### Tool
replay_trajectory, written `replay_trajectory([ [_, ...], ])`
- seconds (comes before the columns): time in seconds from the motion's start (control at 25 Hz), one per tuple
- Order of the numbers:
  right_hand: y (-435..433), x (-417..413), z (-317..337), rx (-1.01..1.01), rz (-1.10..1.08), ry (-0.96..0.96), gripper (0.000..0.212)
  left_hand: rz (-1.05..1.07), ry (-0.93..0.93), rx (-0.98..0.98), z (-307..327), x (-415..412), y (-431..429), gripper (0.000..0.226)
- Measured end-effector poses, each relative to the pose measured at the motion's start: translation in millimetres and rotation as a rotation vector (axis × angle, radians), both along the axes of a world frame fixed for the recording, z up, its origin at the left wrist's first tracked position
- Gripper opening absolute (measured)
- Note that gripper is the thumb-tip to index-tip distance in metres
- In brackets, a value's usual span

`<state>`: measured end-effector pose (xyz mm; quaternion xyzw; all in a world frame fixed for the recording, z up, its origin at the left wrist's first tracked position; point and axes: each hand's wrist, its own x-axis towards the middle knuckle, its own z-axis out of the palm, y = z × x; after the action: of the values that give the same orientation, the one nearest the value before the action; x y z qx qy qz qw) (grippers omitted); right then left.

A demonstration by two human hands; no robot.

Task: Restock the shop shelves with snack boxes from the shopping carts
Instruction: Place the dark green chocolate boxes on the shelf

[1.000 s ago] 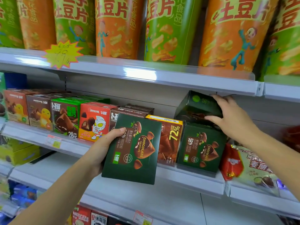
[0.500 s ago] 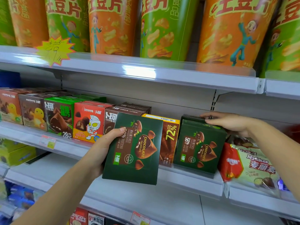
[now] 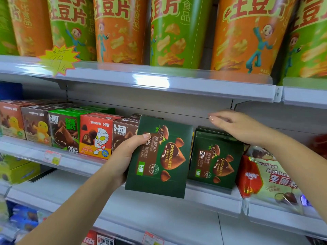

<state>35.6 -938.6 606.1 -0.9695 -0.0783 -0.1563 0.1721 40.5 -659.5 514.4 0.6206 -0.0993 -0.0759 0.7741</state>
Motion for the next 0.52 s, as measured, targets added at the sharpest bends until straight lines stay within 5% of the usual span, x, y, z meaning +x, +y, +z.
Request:
replay_trajectory([
  [0.16, 49, -34, 10, 0.121, 0.297, 0.063, 0.069, -0.027, -0.162, 0.074, 14, 1, -3, 0.04],
  [0.36, 53, -45, 28, 0.283, 0.41, 0.107, 0.061, -0.094, -0.411, 0.084, 34, 3, 10, 0.033],
  [0.52, 57, -58, 26, 0.185, 0.399, -0.372, 0.053, -0.064, -0.637, 0.167, 54, 7, 30, 0.067],
])
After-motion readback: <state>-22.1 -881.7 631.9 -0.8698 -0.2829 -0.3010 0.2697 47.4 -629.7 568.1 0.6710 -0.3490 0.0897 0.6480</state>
